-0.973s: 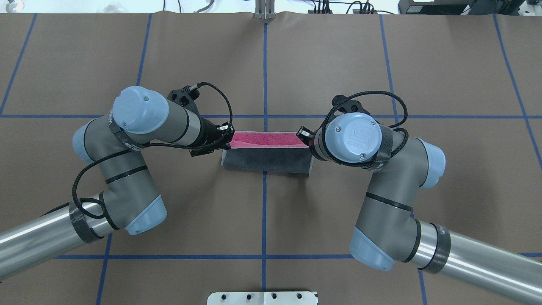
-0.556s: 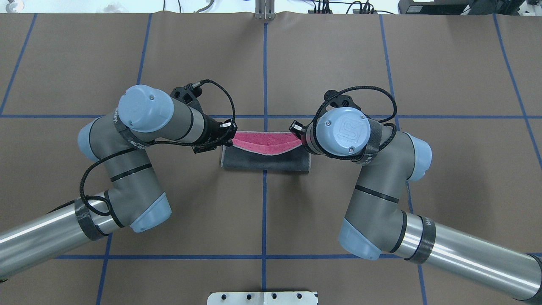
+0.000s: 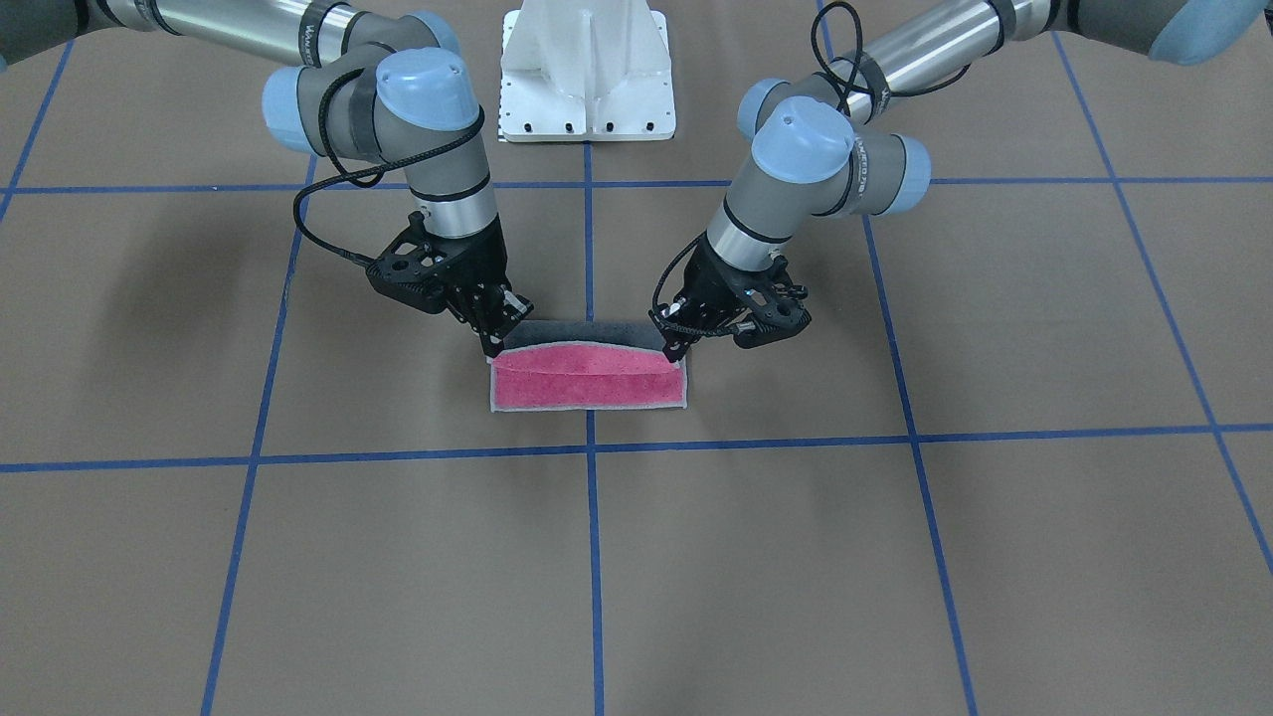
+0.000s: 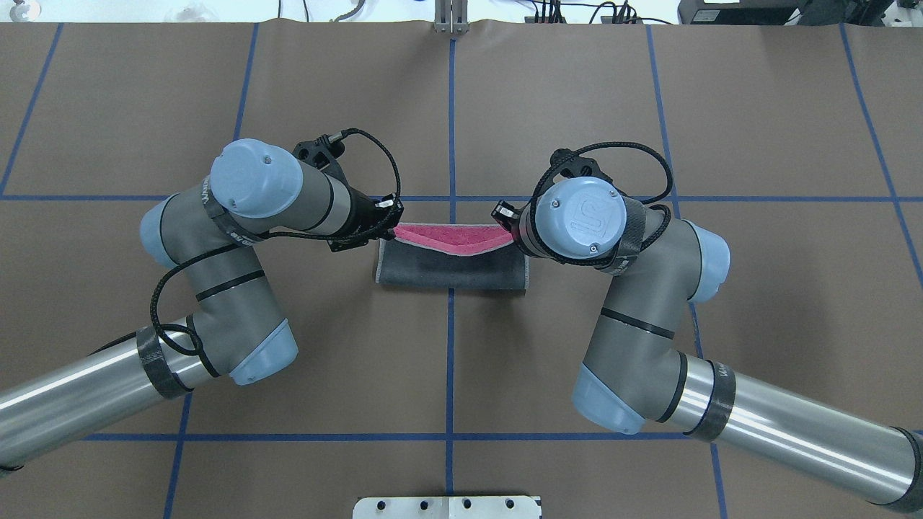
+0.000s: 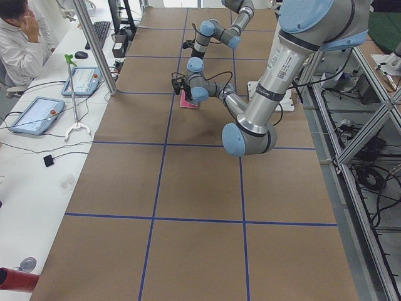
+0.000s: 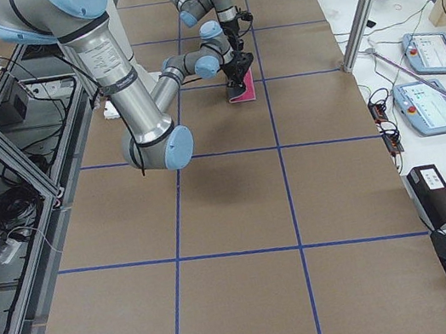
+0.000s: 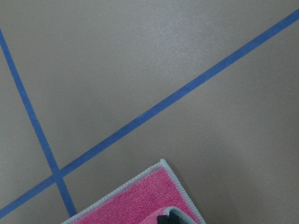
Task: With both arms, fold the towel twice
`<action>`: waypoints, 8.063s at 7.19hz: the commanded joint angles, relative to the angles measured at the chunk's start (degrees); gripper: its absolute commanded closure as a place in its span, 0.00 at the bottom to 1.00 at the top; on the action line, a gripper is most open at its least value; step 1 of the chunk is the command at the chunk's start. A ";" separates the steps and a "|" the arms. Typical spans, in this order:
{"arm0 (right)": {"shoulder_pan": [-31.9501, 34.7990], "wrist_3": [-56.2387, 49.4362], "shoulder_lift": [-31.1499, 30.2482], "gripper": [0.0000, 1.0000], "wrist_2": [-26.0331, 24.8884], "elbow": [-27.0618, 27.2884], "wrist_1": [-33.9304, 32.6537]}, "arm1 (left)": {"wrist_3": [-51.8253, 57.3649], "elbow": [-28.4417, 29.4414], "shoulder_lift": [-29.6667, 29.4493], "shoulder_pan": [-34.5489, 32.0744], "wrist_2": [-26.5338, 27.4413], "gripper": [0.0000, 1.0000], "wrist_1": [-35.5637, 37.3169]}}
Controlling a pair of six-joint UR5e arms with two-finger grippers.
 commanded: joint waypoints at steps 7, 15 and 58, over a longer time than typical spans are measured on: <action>0.64 -1.65 0.01 0.96 0.02 -3.32 3.40 | -0.03 4.83 -1.50 -0.28 1.26 1.00 -2.02; 9.32 -18.48 -2.95 0.00 12.31 -2.10 2.71 | 5.24 1.69 0.67 -1.51 -3.57 0.00 -3.00; 29.55 -66.24 -22.31 0.00 29.73 3.45 3.50 | 10.17 -8.62 13.28 -0.98 -4.28 1.00 -6.78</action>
